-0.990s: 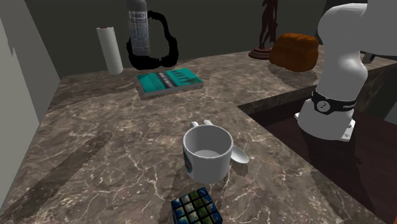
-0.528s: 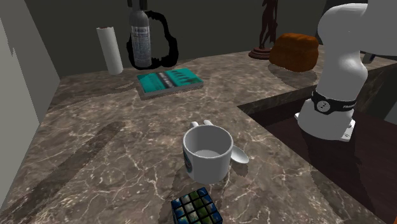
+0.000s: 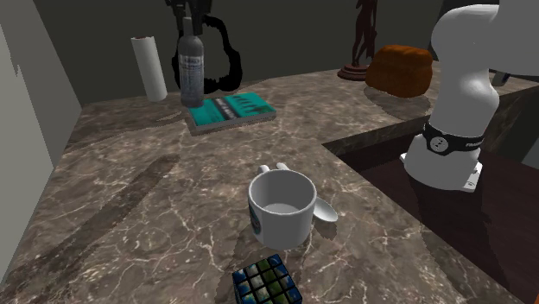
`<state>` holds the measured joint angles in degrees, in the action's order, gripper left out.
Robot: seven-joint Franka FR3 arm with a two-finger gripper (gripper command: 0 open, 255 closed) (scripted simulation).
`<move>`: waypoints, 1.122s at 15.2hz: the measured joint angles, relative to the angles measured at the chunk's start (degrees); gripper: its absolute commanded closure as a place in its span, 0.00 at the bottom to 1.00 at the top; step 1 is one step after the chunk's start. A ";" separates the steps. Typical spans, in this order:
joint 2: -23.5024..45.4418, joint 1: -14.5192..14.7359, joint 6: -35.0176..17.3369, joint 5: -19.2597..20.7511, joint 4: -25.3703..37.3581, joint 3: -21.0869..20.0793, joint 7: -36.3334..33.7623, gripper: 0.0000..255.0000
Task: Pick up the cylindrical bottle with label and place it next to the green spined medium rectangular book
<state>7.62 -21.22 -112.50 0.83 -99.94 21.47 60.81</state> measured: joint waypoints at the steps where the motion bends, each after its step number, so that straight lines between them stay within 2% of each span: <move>1: 0.16 -0.04 -0.65 -0.07 -0.50 0.01 0.06 1.00; 14: 2.42 -0.18 -10.37 -0.91 -8.12 -0.18 0.16 1.00; 17: 2.62 -0.18 -11.16 -1.13 -8.25 -0.26 0.25 1.00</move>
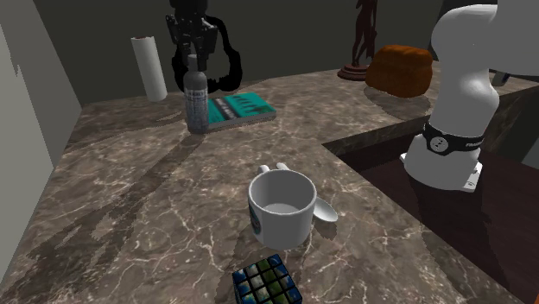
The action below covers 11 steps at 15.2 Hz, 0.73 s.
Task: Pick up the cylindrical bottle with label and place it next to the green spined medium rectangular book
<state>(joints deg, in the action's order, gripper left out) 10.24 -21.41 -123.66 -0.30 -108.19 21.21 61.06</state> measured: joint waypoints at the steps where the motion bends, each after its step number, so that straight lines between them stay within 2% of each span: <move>1: -0.01 -0.01 -0.12 -0.02 -0.04 0.00 0.03 1.00; 4: -0.01 -0.02 -0.15 -0.01 -0.05 0.00 0.01 1.00; 5: 0.00 -0.01 -0.18 -0.01 -0.05 -0.01 0.00 0.00; 11: 0.17 -0.06 -0.08 0.06 -0.31 0.05 -0.01 0.00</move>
